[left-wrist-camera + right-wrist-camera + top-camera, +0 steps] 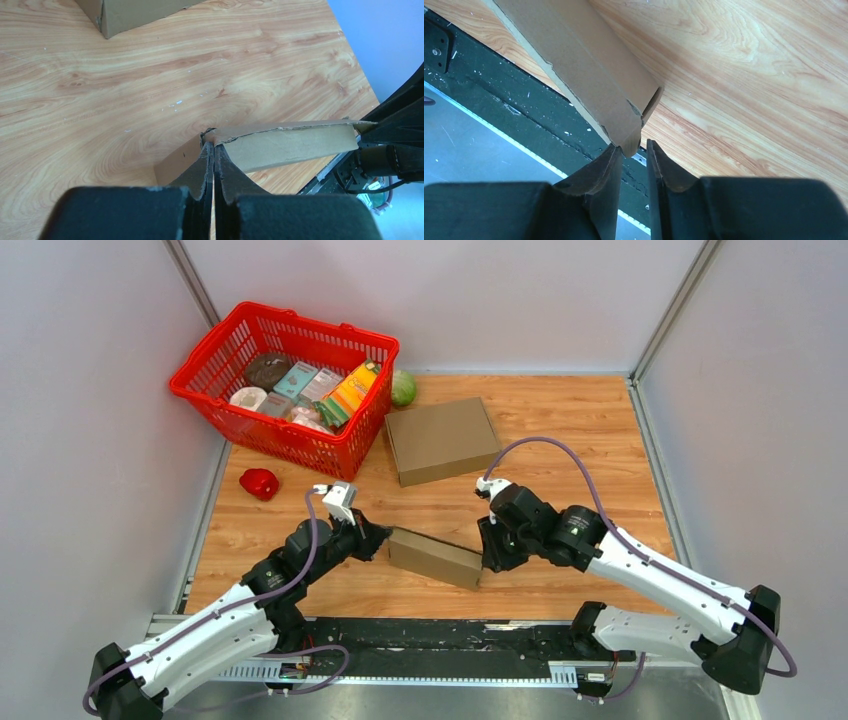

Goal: Fold the paper box

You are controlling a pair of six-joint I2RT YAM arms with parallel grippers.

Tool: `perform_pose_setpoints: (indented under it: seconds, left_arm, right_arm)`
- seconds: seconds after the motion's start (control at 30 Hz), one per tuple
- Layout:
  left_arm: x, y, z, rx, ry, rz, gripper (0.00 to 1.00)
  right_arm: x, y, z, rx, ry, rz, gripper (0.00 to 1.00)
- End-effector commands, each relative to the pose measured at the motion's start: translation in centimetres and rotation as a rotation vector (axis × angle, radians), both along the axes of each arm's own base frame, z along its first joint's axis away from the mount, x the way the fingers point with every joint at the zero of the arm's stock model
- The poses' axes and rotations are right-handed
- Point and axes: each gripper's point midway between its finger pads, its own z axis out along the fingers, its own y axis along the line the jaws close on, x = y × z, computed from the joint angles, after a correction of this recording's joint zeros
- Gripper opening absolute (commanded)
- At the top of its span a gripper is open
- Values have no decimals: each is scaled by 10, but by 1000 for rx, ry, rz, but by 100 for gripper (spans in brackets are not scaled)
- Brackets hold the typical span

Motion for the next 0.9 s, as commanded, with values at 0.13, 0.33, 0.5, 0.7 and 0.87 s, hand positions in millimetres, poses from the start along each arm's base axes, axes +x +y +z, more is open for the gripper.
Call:
perform_pose_setpoints:
  seconds: [0.13, 0.33, 0.5, 0.7, 0.87]
  left_arm:
    - [-8, 2, -14, 43, 54, -19, 0]
    - [-8, 2, -13, 37, 51, -18, 0]
    - [-10, 2, -15, 39, 58, -22, 0]
    - [-11, 3, -15, 38, 59, -21, 0]
    - [-10, 3, -15, 34, 63, -16, 0]
  right_arm:
    - [8, 21, 27, 84, -22, 4, 25]
    - [8, 21, 29, 81, -23, 4, 26]
    - [9, 19, 25, 69, -19, -16, 17]
    - [9, 23, 22, 77, 11, -42, 6]
    - [8, 36, 34, 159, 61, -111, 0]
